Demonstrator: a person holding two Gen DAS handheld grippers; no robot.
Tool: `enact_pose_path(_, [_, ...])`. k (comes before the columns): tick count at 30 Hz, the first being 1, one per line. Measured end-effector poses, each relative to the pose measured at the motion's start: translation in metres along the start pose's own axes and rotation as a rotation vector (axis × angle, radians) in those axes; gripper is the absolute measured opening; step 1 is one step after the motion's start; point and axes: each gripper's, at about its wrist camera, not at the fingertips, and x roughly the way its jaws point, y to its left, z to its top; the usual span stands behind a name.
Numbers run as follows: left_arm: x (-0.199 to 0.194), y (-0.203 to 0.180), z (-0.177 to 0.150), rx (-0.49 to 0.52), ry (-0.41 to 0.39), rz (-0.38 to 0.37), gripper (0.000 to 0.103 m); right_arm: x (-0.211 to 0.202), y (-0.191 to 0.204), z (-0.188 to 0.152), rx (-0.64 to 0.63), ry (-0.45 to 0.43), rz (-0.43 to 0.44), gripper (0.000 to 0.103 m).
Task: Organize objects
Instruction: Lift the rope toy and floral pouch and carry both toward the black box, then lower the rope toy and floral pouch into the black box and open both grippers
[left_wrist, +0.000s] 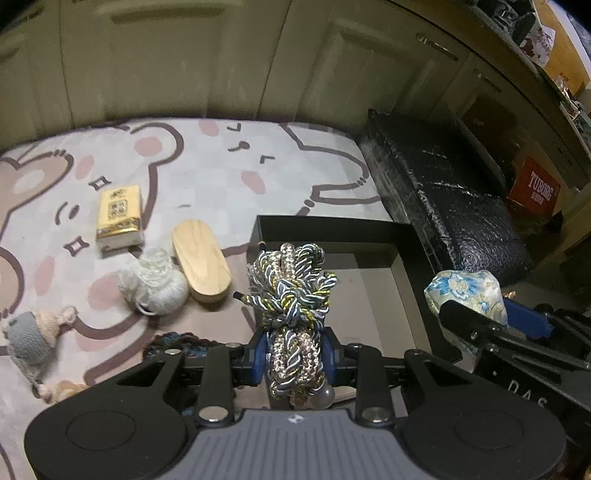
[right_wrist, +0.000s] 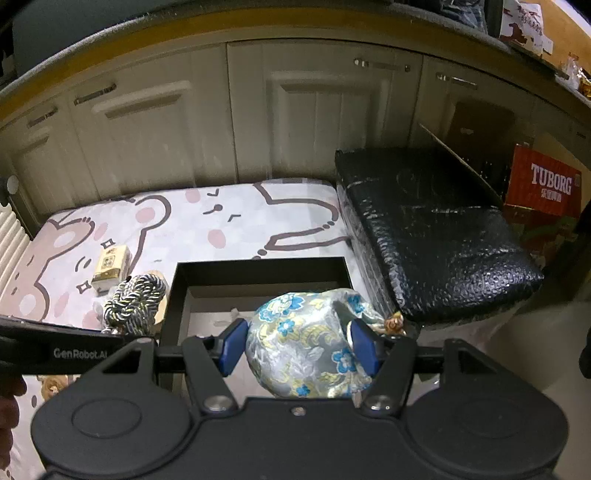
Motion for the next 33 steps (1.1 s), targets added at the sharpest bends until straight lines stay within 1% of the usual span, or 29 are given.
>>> enact_pose_path(5, [0.011, -0.003, 0.001, -0.001, 0.030, -0.004, 0.031, 0.010, -0.007, -0.002, 0.012, 0.023, -0.004, 0.062])
enact_pose_path(8, [0.019, -0.004, 0.002, -0.002, 0.052, 0.005, 0.031, 0.016, -0.010, -0.004, 0.030, 0.043, 0.012, 0.062])
enact_pose_path(12, [0.027, -0.001, 0.002, -0.016, 0.072, 0.002, 0.031, 0.025, -0.006, -0.006, 0.023, 0.063, 0.026, 0.062])
enact_pose_path(19, [0.030, 0.000, 0.003, -0.020, 0.061, -0.009, 0.031, 0.034, -0.001, -0.006, 0.019, 0.083, 0.047, 0.062])
enact_pose_path(21, [0.028, 0.000, 0.003, -0.020, 0.057, -0.018, 0.031, 0.036, -0.001, -0.005, 0.030, 0.086, 0.049, 0.062])
enact_pose_path(25, [0.024, -0.001, 0.003, -0.047, 0.069, -0.086, 0.031, 0.039, -0.005, -0.003, 0.067, 0.089, 0.047, 0.062])
enact_pose_path(27, [0.023, -0.003, 0.003, -0.042, 0.067, -0.106, 0.031, 0.039, -0.006, -0.003, 0.084, 0.088, 0.045, 0.062])
enact_pose_path(33, [0.030, -0.005, -0.003, -0.020, 0.067, -0.072, 0.032, 0.042, -0.008, -0.004, 0.092, 0.103, 0.043, 0.062])
